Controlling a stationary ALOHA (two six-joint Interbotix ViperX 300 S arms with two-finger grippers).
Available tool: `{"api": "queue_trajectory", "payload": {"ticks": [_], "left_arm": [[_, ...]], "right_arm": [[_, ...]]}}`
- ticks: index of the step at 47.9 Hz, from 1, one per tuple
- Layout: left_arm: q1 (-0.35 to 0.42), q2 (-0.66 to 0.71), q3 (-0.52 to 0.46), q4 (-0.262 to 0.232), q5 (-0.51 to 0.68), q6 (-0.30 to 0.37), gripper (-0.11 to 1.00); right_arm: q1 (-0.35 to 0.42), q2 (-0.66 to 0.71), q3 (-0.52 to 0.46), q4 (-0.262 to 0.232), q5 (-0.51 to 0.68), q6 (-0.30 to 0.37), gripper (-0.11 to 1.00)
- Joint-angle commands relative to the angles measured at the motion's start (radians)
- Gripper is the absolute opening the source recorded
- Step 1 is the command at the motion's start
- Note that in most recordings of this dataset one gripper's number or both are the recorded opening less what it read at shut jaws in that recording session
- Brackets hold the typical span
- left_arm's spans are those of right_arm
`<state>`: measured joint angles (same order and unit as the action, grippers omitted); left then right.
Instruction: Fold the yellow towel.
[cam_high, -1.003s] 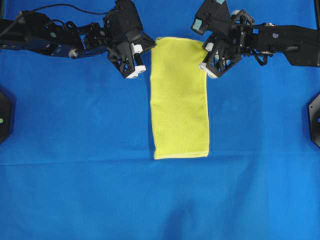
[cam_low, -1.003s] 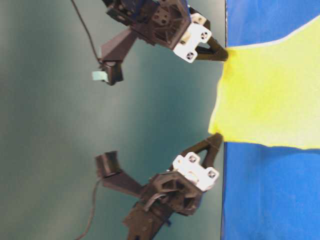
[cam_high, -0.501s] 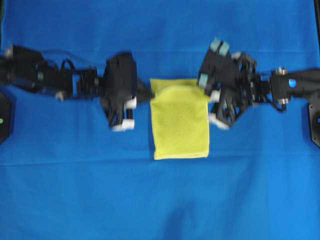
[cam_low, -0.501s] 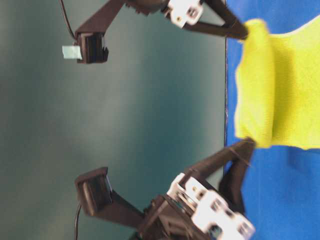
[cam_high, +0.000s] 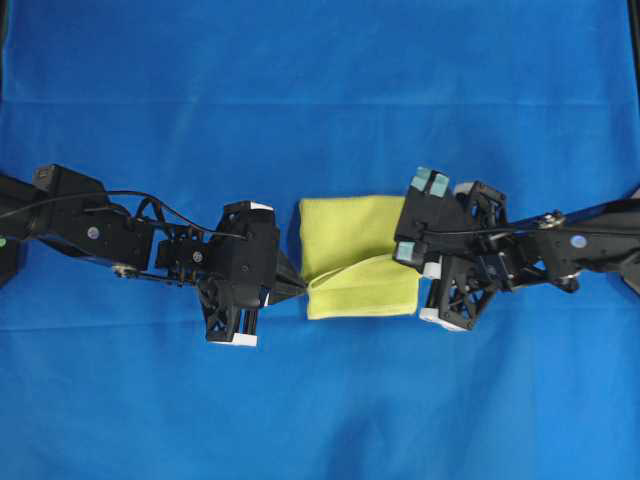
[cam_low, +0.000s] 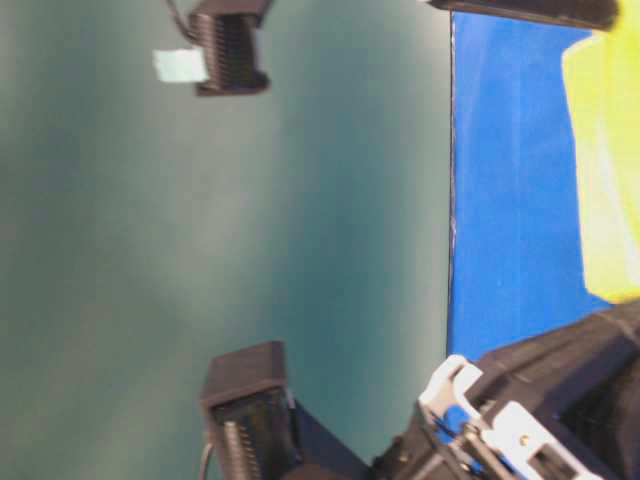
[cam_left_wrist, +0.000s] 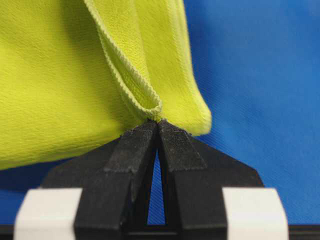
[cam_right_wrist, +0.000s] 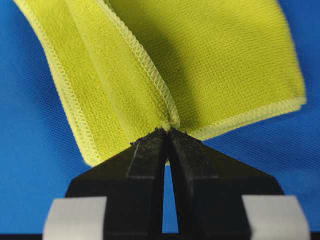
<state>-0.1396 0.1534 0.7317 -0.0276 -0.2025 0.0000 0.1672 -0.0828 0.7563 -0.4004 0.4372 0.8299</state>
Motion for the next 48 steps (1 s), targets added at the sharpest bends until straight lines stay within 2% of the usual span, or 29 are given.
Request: {"api": "queue_trajectory", "payload": {"ticks": [1, 20, 24, 27, 31, 34, 37, 42, 48], "left_arm": [[-0.012, -0.011, -0.011, 0.0, -0.003, 0.0, 0.01], [-0.012, -0.002, -0.031, 0.0, -0.014, 0.002, 0.01], [-0.012, -0.003, -0.031, 0.0, -0.017, 0.002, 0.1], [-0.012, -0.003, -0.032, 0.0, -0.017, 0.006, 0.26], [-0.015, -0.008, -0.029, 0.002, -0.015, 0.012, 0.51], [-0.017, -0.012, -0.028, 0.0, -0.011, 0.014, 0.63], [-0.023, -0.021, -0.025, 0.0, -0.009, 0.014, 0.64], [-0.046, -0.043, -0.02, 0.002, -0.002, 0.014, 0.6], [-0.084, -0.081, -0.005, 0.0, 0.02, 0.011, 0.59]], "right_arm": [[0.002, 0.002, -0.005, 0.002, -0.025, 0.002, 0.04], [0.003, 0.008, 0.003, 0.002, -0.064, 0.002, 0.04], [0.012, 0.008, 0.003, 0.002, -0.064, 0.002, 0.05], [0.02, 0.008, 0.002, 0.002, -0.063, 0.002, 0.15], [0.04, 0.008, 0.0, 0.002, -0.06, 0.002, 0.43], [0.057, 0.006, 0.0, 0.002, -0.055, 0.002, 0.59], [0.071, 0.005, -0.002, 0.003, -0.048, 0.002, 0.68], [0.112, -0.008, -0.006, 0.006, -0.034, 0.003, 0.62], [0.158, -0.044, -0.008, 0.009, -0.031, 0.003, 0.62]]}}
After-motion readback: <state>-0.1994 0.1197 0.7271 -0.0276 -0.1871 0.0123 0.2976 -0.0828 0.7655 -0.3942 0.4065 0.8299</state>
